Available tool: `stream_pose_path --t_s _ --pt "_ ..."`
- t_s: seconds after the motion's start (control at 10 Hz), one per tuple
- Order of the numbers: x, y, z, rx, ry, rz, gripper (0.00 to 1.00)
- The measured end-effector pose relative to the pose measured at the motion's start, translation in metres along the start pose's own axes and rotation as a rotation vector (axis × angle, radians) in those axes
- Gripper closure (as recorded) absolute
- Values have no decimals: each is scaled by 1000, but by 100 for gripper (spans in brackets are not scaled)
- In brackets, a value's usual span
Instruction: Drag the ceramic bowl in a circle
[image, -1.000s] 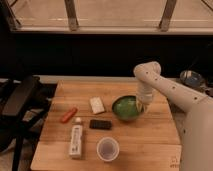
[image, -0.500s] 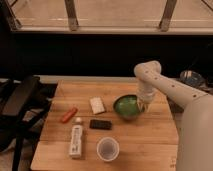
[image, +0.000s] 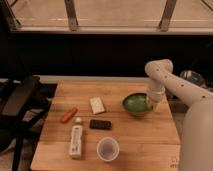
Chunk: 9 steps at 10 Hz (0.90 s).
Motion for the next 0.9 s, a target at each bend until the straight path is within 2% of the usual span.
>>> stream_pose_path --t_s 0.5,0.9 --pt "5 63 5 3 -9 119 100" --pt "-19 95 18 -5 -41 142 100"
